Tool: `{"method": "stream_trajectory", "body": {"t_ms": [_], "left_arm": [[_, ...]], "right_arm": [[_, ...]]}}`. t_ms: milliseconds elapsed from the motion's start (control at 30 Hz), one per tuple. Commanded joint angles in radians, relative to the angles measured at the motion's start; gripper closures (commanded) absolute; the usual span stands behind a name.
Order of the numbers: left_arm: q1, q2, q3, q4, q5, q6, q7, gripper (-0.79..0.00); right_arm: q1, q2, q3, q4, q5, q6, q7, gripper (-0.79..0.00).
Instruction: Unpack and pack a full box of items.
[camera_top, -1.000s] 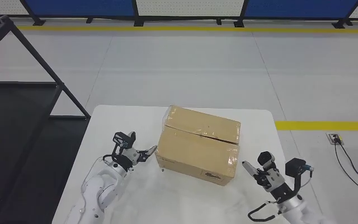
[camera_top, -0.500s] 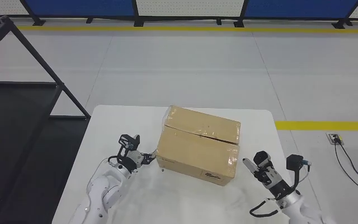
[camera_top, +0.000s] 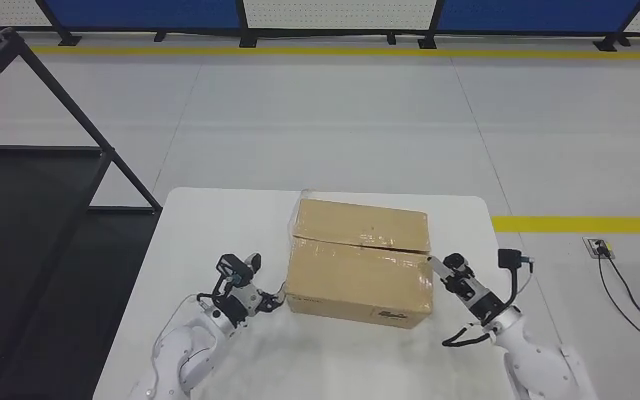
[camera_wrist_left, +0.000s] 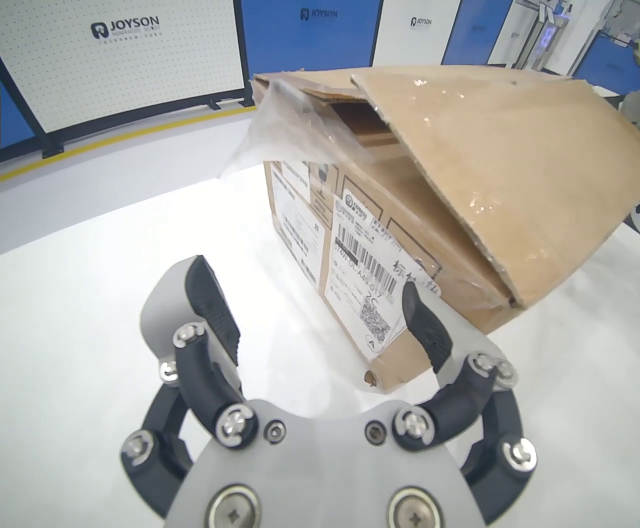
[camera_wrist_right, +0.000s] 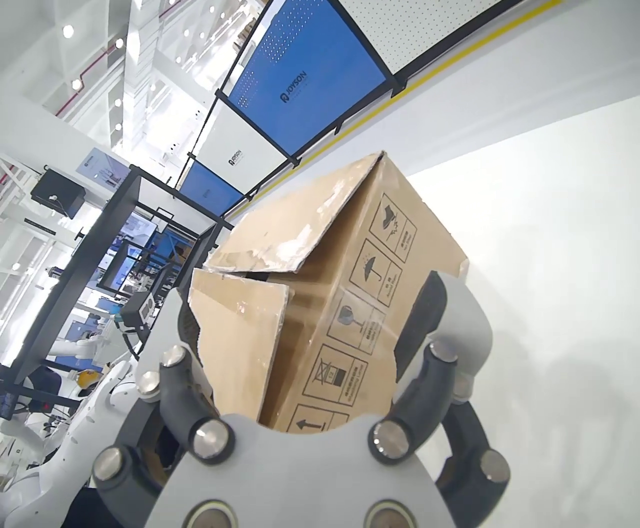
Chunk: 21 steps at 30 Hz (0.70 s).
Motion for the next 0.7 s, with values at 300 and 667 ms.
{"method": "stream_trajectory", "body": {"t_ms": [300,667], "left_arm": [[0.006,0.000,-0.025,0.001,-0.033,0.114,-0.004,-0.785],[-0.047,-0.011,-0.031,0.071,-0.030,0.327,-0.037,-0.785]], "right_arm": [[0.020,0.009,-0.012,-0.004,0.001,-0.013,0.022,-0.785],[0.071,0.010,-0.066,0.034,-0.002,0.010,0.027,-0.785]]}}
